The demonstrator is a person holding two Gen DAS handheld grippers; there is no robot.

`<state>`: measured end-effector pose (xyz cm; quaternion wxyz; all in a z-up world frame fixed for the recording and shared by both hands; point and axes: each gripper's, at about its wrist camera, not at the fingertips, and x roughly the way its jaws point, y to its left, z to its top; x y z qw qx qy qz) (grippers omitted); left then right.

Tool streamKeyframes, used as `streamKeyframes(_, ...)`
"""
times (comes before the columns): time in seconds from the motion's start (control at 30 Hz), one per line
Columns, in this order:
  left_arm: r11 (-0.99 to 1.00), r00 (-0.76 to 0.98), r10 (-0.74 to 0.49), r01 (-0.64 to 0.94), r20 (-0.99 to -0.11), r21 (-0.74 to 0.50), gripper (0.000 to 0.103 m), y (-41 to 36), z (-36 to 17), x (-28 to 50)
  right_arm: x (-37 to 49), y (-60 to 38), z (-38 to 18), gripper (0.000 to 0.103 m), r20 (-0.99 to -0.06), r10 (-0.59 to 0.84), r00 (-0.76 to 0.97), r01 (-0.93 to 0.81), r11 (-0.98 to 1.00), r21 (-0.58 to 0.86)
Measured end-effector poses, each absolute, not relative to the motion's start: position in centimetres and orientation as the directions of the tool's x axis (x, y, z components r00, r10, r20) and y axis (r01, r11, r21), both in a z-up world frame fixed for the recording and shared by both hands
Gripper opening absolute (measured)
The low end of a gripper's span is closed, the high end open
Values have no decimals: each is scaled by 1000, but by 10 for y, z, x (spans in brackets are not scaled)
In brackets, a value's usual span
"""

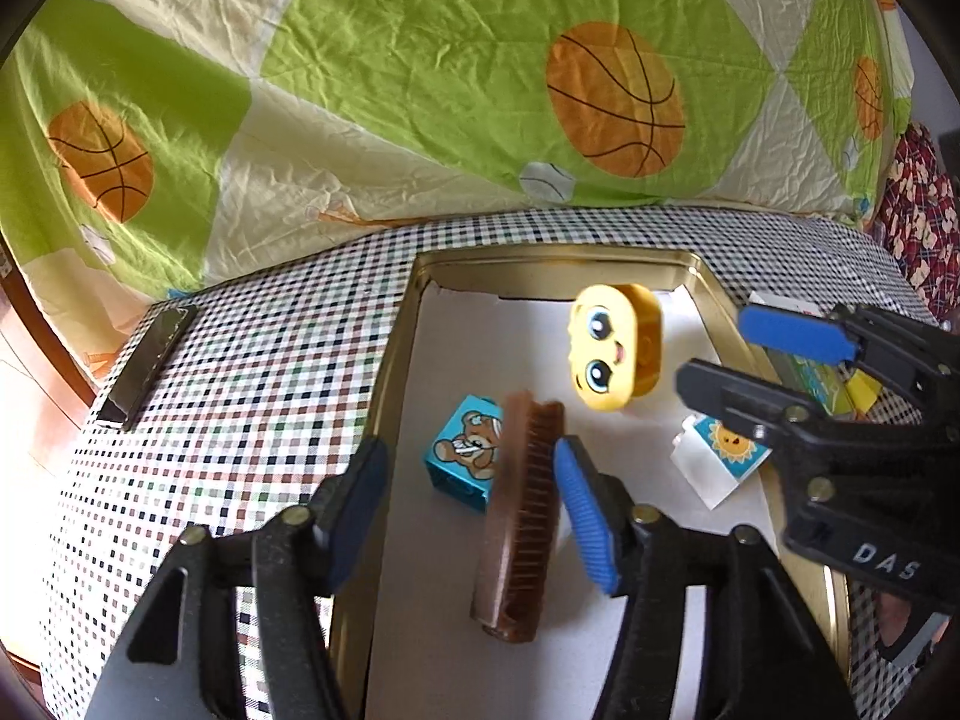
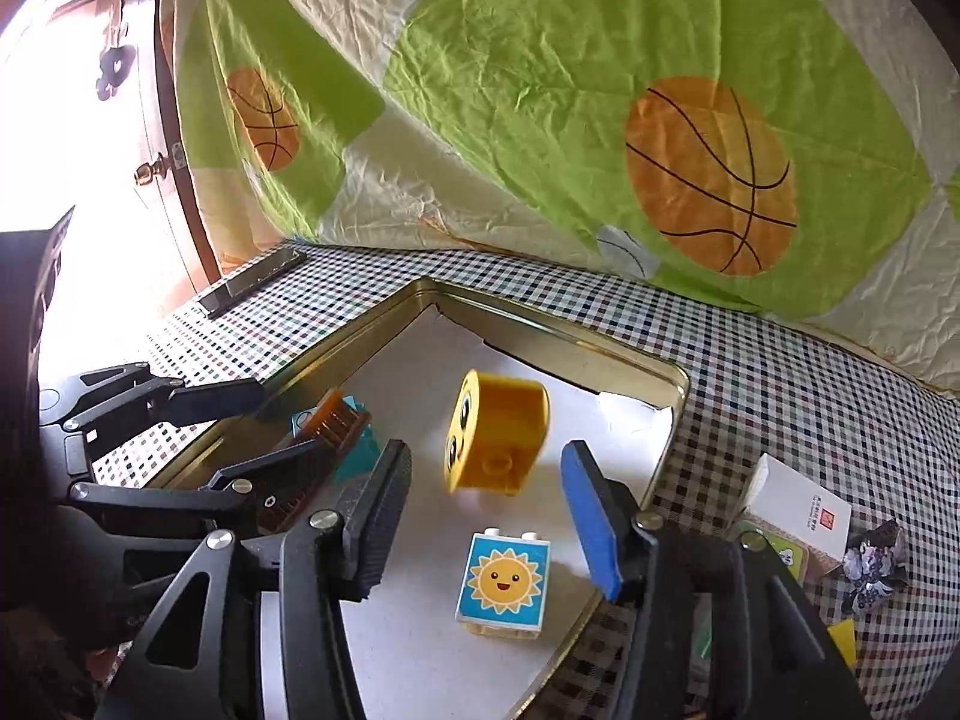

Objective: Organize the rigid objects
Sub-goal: 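Move the left tool to the copper box while the right tool reaches the white block, then grasp the copper box with the left tool while the right tool grasps the white block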

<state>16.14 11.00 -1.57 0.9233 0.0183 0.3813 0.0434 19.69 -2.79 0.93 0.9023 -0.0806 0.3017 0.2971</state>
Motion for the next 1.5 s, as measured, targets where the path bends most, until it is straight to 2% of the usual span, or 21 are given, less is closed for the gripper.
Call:
streamKeyframes(0.2,998,807,26,-51,-590,-25,84,91,3,122,163,-102,14,61,-526,486,698,-538,841,62)
streamKeyframes(0.4,997,857,-80,69,-508,-41,92,32,9,90,143,-198,5,67,-519,336,786,-354,933,68)
streamKeyframes(0.57,989,860,-145,145,-489,-37,95,-12,4,81,137,-232,-15,70,-572,294,766,-294,951,94)
streamKeyframes(0.67,990,863,-125,138,-489,-9,95,-27,-2,83,131,-226,-27,70,-615,301,729,-319,944,84)
streamKeyframes(0.83,994,860,-103,99,-500,-35,99,-25,-8,84,124,-209,-31,70,-633,364,683,-378,918,121)
streamKeyframes(0.97,996,858,-94,86,-504,-40,99,-22,-9,83,128,-190,-45,73,-694,333,639,-401,913,68)
streamKeyframes(1.07,996,859,-93,88,-503,-34,99,-24,-10,82,133,-185,-55,74,-733,342,589,-419,904,86)
streamKeyframes(1.13,995,856,-100,97,-507,-32,99,-25,-11,83,131,-185,-55,74,-730,332,597,-416,907,72)
streamKeyframes(1.23,993,851,-108,111,-514,-24,99,-30,-12,83,129,-186,-55,62,-730,318,605,-410,910,57)
streamKeyframes(1.5,988,843,-136,156,-521,-7,99,-49,-10,85,126,-216,-46,62,-686,307,660,-351,933,80)
